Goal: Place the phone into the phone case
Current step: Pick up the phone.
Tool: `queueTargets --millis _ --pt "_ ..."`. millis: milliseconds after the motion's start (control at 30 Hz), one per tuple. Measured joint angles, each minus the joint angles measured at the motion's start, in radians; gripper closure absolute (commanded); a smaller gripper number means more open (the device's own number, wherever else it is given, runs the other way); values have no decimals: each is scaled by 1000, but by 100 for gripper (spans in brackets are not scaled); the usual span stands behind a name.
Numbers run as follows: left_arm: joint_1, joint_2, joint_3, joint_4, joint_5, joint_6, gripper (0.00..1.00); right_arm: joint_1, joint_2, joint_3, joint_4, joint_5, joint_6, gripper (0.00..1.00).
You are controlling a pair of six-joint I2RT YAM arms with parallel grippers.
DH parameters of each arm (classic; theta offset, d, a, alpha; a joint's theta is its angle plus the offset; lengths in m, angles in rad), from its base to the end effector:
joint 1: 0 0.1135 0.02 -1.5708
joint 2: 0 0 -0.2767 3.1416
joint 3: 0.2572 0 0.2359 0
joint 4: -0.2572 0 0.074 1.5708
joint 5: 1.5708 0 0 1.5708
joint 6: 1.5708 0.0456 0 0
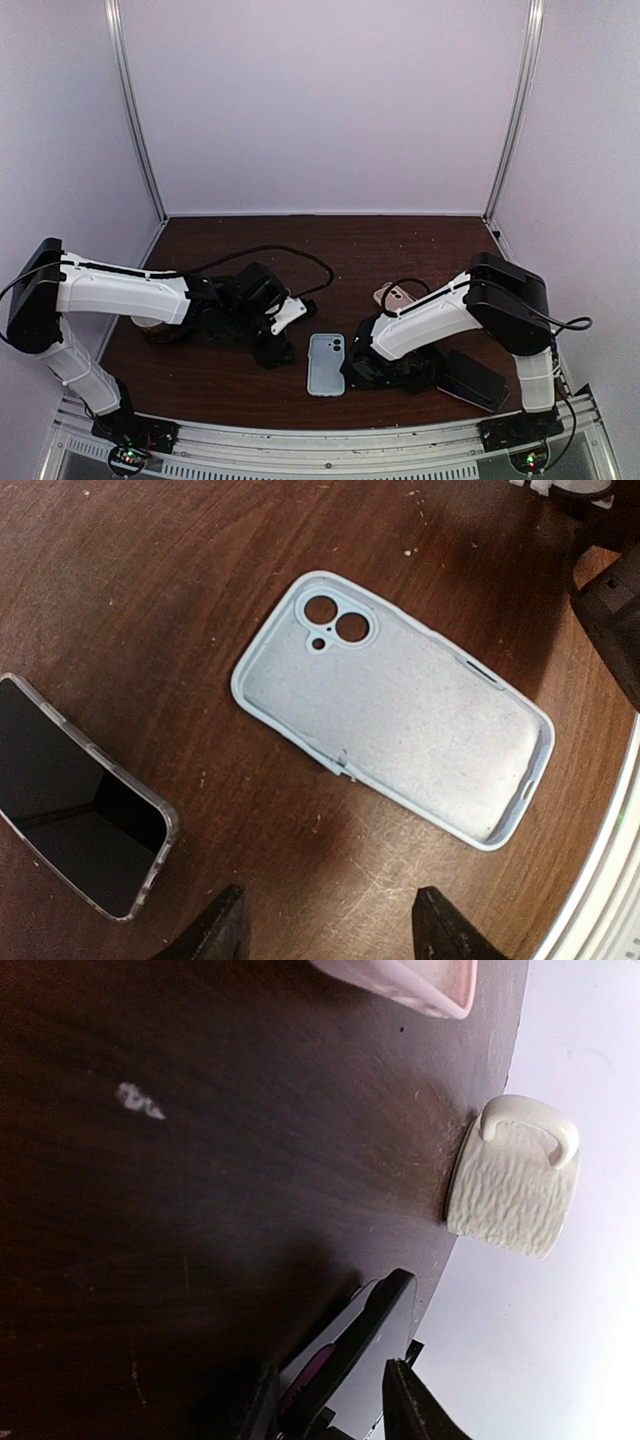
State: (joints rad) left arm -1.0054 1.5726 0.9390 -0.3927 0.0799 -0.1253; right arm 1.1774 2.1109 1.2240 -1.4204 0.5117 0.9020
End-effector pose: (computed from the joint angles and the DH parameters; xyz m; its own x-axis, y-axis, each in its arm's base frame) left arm 0.1586 -0.2568 0.2013 -0.5626 0.6542 -0.5054 0.7998 0.5855 -0.1325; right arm 0.1266 0.2468 0.1276 -0.9068 -0.4004 0.1319 -0.3547 0.5557 -0.7519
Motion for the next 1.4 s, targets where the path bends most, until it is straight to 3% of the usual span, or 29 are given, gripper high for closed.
queueTargets --millis 600,1033,1200,1400 --pt "0 0 0 0 29 0 41 -6 1 4 -58 56 14 100" --pt "0 -17 0 3 28 0 41 -5 -60 159 -159 84 11 100" --pt "0 -77 -16 27 29 0 40 -5 -165 199 -152 79 -38 100" --pt "0 -190 -80 102 27 0 39 -5 -362 201 -30 16 -139 100"
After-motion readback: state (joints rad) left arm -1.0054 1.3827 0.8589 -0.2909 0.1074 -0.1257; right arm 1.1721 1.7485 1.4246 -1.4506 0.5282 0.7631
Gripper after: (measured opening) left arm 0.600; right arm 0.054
